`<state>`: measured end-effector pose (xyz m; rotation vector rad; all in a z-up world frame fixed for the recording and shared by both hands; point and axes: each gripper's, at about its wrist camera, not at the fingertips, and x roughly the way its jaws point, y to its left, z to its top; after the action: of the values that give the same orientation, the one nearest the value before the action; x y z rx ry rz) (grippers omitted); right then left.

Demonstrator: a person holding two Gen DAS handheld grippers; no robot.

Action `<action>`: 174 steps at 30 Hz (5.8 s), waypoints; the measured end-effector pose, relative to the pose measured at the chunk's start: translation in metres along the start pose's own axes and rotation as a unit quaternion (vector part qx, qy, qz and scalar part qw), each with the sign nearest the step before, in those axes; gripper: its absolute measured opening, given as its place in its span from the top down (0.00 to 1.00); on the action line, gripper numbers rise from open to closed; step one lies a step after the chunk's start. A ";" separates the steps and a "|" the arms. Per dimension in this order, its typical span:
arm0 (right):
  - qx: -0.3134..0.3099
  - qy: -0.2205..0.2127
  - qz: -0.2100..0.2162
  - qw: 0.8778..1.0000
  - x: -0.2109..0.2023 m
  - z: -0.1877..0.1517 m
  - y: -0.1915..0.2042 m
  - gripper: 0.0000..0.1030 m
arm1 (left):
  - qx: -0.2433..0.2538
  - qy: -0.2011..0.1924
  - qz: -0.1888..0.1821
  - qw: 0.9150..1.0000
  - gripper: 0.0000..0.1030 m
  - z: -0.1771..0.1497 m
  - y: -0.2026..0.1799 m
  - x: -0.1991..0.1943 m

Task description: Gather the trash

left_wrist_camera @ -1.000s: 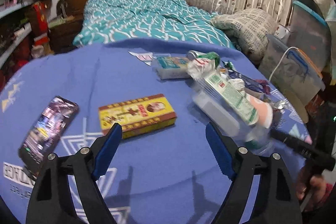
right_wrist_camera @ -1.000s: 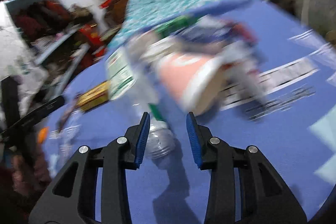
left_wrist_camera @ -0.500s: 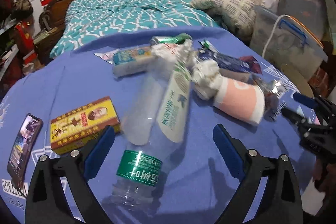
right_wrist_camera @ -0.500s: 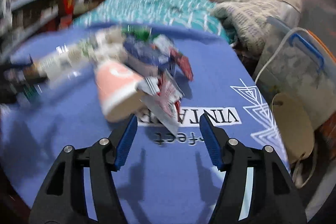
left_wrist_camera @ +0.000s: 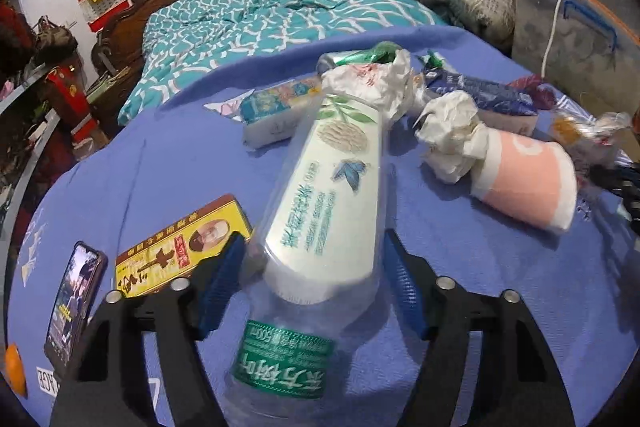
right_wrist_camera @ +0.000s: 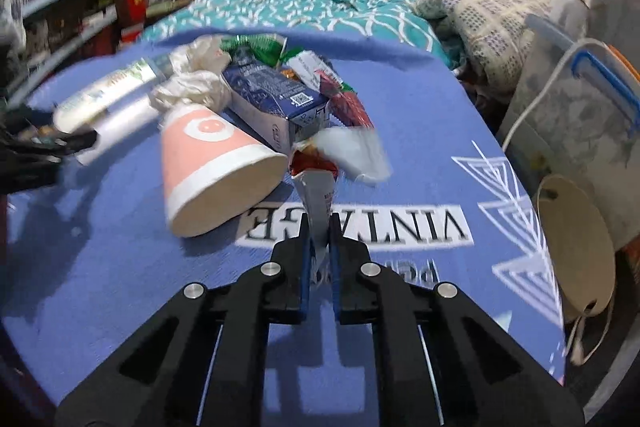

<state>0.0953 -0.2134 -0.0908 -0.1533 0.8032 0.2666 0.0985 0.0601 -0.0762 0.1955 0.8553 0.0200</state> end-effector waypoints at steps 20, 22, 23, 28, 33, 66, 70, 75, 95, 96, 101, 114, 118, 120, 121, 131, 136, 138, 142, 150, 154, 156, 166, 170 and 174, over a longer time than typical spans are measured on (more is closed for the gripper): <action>0.147 -0.104 0.076 0.981 -0.109 -0.039 -0.014 0.91 | -0.036 -0.088 -0.106 0.990 0.39 -0.026 0.000 -0.099; 0.147 -0.111 0.075 0.980 -0.114 -0.039 -0.015 0.91 | -0.029 -0.095 -0.121 0.988 0.39 -0.021 -0.008 -0.106; 0.147 -0.112 0.075 0.980 -0.115 -0.039 -0.016 0.91 | -0.026 -0.095 -0.126 0.987 0.39 -0.020 -0.011 -0.107; 0.150 -0.101 0.073 0.981 -0.113 -0.047 -0.017 0.91 | -0.005 -0.097 -0.156 0.983 0.39 -0.013 -0.032 -0.108; 0.168 -0.089 0.074 0.979 -0.107 -0.060 -0.024 0.91 | 0.017 -0.096 -0.173 0.980 0.40 -0.006 -0.054 -0.107; 0.373 -0.090 -0.037 0.923 -0.067 -0.082 -0.263 0.89 | 0.219 -0.022 -0.382 0.897 0.40 0.151 -0.365 -0.015; 0.392 -0.056 -0.037 0.918 -0.040 -0.082 -0.292 0.87 | 0.239 0.018 -0.365 0.900 0.30 0.160 -0.411 0.019; 0.405 -0.043 -0.037 0.912 -0.027 -0.084 -0.304 0.76 | 0.216 0.023 -0.370 0.903 0.21 0.169 -0.415 0.026; 0.375 -0.158 -0.015 0.913 -0.094 -0.057 -0.161 0.03 | 0.094 -0.081 -0.268 0.956 0.16 0.073 -0.141 -0.073; 0.368 -0.158 -0.012 0.917 -0.093 -0.055 -0.145 0.03 | 0.087 -0.077 -0.236 0.965 0.16 0.063 -0.114 -0.069; 0.309 -0.131 0.019 0.942 -0.078 -0.045 -0.079 0.07 | 0.087 -0.049 -0.119 0.988 0.08 0.037 -0.020 -0.049; 0.258 -0.065 0.075 0.961 -0.041 -0.029 -0.003 0.10 | 0.208 0.073 -0.055 0.974 0.08 0.005 0.112 0.045; 0.250 -0.044 0.089 0.963 -0.030 -0.025 0.001 0.18 | 0.150 0.091 -0.101 0.979 0.28 0.009 0.106 0.050; 0.245 -0.032 0.105 0.963 -0.020 -0.019 0.001 0.32 | 0.159 0.084 -0.080 0.981 0.32 0.008 0.084 0.045; 0.248 -0.024 0.120 0.961 -0.014 -0.016 0.001 0.35 | 0.153 0.087 -0.084 0.981 0.33 0.008 0.071 0.041; 0.318 0.023 0.262 0.911 0.050 0.006 -0.004 0.85 | 0.114 0.050 -0.097 0.987 0.34 -0.010 -0.040 -0.003; 0.316 -0.031 0.220 0.922 0.012 -0.015 -0.020 0.90 | 0.092 0.046 -0.129 0.986 0.37 -0.019 -0.066 -0.020; 0.328 -0.043 0.192 0.924 -0.004 -0.030 -0.033 0.90 | 0.095 0.047 -0.135 0.985 0.37 -0.020 -0.075 -0.024; 0.339 -0.052 0.154 0.927 -0.025 -0.056 -0.053 0.90 | 0.099 0.051 -0.176 0.978 0.37 -0.018 -0.093 -0.028; 0.394 -0.048 0.173 0.901 -0.035 -0.087 -0.062 0.21 | 0.085 0.075 -0.183 0.977 0.33 -0.016 -0.106 -0.014; 0.368 -0.067 0.154 0.915 -0.046 -0.081 -0.051 0.18 | 0.078 0.055 -0.173 0.980 0.28 -0.015 -0.094 -0.023; 0.357 -0.067 0.142 0.921 -0.050 -0.080 -0.046 0.18 | 0.075 0.043 -0.174 0.981 0.26 -0.014 -0.088 -0.029; 0.350 -0.107 0.078 0.927 -0.072 -0.087 -0.058 0.18 | 0.059 0.020 -0.176 0.982 0.14 -0.012 -0.071 -0.044; 0.353 -0.122 0.070 0.925 -0.079 -0.085 -0.063 0.18 | 0.058 0.008 -0.172 0.983 0.11 -0.010 -0.068 -0.049; 0.358 -0.120 0.070 0.923 -0.079 -0.084 -0.066 0.18 | 0.056 0.011 -0.174 0.983 0.11 -0.011 -0.066 -0.048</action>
<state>0.0047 -0.3103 -0.0886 0.6196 0.6243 0.1086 0.0553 -0.0075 -0.0593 0.1496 0.9032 -0.3544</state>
